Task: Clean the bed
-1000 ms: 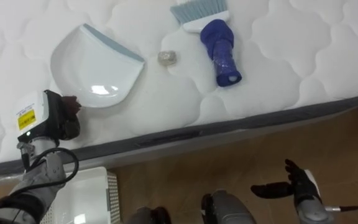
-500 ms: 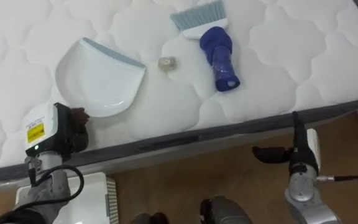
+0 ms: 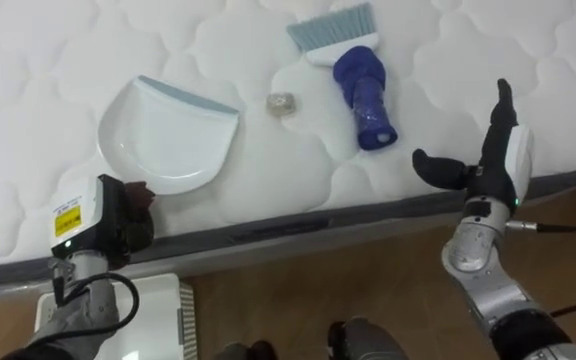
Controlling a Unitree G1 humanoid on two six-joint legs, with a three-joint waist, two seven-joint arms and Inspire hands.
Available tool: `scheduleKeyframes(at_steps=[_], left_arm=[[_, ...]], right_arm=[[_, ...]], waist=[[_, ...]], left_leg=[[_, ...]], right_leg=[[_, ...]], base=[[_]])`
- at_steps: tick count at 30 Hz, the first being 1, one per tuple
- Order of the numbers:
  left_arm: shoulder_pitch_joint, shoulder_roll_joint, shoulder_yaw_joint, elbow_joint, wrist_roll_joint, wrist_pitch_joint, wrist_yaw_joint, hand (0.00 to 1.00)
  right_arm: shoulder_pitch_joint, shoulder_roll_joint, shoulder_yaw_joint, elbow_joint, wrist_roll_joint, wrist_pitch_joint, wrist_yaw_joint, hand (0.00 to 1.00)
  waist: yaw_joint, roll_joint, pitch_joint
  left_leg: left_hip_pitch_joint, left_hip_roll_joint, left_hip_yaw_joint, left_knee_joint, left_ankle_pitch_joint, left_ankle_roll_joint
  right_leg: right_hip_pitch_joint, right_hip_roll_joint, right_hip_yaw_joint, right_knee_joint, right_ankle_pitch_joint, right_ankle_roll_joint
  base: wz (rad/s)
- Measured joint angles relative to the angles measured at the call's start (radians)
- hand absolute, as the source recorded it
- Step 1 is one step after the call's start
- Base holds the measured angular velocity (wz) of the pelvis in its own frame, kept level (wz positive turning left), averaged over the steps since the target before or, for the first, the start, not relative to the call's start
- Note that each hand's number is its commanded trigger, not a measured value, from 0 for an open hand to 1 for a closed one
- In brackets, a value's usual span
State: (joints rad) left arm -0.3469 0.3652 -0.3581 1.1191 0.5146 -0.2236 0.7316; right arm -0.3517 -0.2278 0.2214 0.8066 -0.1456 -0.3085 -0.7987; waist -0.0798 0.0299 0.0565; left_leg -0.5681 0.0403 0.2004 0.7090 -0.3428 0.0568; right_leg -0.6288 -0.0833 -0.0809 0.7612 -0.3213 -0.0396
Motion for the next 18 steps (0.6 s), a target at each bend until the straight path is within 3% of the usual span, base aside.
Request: scheduleKeyframes(at_steps=[7,10,12,18], left_arm=[[-0.012,0.0,0.0,0.0,-0.001,-0.001,-0.028,1.0],[-0.039,0.001,0.001,0.0,0.006,-0.008,-0.057,1.0],[-0.057,0.01,0.0,0.0,-0.002,-0.022,-0.081,1.0],[-0.081,0.0,-0.004,-0.004,-0.004,-0.03,-0.137,1.0]], right_arm=[[-0.021,-0.001,0.034,0.0,0.018,-0.009,-0.008,0.0],[-0.049,-0.009,0.034,0.0,0.048,-0.021,0.01,0.0],[-0.085,-0.009,0.036,0.002,0.106,-0.034,0.044,0.0],[-0.125,-0.013,0.053,0.071,0.238,-0.031,0.165,0.0]], waist=[[0.011,-0.007,0.006],[0.033,-0.007,0.0096],[0.039,-0.01,0.0253],[0.064,-0.009,0.0326]], left_leg=[[-0.002,0.001,-0.003,0.018,0.0,0.0],[-0.005,0.003,-0.003,0.023,0.0,0.0],[-0.004,0.001,-0.003,0.036,-0.004,0.006],[-0.026,0.003,-0.019,0.107,-0.041,0.017]], right_leg=[[0.0,-0.001,-0.001,0.006,-0.001,0.001],[0.001,-0.002,-0.003,0.006,0.0,0.001],[0.001,-0.006,-0.004,0.023,-0.004,0.002],[-0.002,-0.016,-0.018,0.086,-0.037,0.008]], base=[[0.0],[0.0],[0.05],[0.1]])
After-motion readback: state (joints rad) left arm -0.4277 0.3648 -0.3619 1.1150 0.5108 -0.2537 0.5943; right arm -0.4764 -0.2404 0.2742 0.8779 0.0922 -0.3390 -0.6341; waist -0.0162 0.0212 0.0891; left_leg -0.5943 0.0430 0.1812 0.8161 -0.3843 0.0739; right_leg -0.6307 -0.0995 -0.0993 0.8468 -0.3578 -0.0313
